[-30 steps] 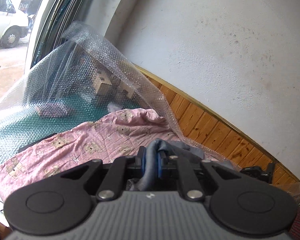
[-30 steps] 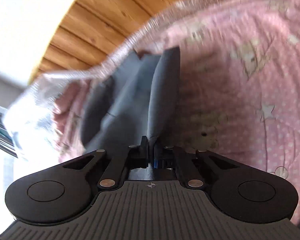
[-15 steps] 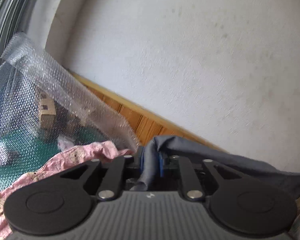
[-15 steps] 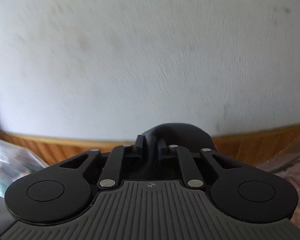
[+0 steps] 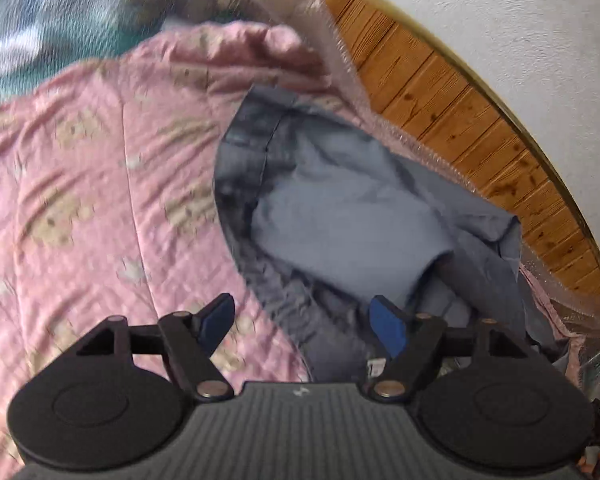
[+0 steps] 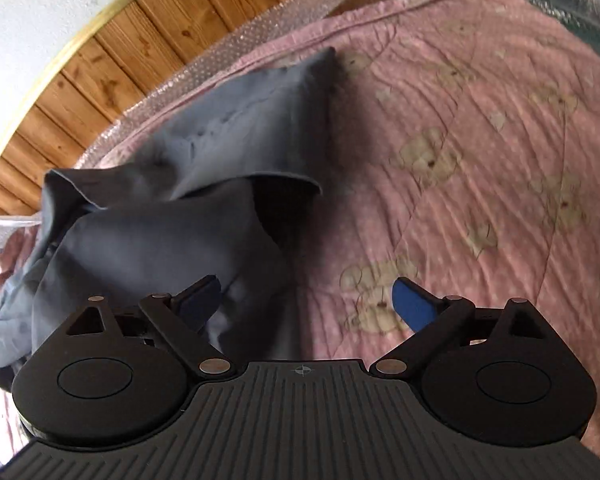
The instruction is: Fold clothes
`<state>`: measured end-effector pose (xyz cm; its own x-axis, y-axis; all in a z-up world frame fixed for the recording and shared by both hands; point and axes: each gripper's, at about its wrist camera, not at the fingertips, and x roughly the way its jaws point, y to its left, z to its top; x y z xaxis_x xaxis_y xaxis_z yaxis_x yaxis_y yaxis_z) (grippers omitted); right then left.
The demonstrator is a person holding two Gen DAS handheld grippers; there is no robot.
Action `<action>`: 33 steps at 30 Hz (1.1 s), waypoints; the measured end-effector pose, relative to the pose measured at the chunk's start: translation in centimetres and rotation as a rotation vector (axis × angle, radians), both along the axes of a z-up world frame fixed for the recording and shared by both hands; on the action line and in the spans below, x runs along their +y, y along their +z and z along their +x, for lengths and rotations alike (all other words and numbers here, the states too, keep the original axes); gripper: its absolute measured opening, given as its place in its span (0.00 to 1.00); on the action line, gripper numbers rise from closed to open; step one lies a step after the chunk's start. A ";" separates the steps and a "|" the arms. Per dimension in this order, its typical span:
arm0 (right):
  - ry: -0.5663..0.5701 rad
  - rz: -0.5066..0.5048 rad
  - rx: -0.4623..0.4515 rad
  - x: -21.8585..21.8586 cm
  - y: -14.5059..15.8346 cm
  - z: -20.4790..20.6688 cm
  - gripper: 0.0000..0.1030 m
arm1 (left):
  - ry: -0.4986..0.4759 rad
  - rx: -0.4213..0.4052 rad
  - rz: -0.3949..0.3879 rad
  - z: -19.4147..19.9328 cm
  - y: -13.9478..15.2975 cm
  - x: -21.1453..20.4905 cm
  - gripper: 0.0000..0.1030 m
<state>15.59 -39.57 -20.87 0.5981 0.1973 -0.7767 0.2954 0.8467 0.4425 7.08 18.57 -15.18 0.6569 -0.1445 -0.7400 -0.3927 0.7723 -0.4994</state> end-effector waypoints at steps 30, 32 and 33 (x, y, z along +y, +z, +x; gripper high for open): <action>-0.190 -0.270 0.099 -6.6 4.8 -10.0 0.54 | -0.049 -0.014 0.090 -8.8 2.6 8.1 0.14; -0.128 -0.273 0.033 -5.3 6.3 -8.1 0.63 | -0.052 0.018 0.076 -9.6 1.5 7.9 0.23; -0.083 -0.290 -0.008 -4.2 7.1 -6.6 0.68 | -0.054 0.026 0.076 -9.7 1.3 7.8 0.26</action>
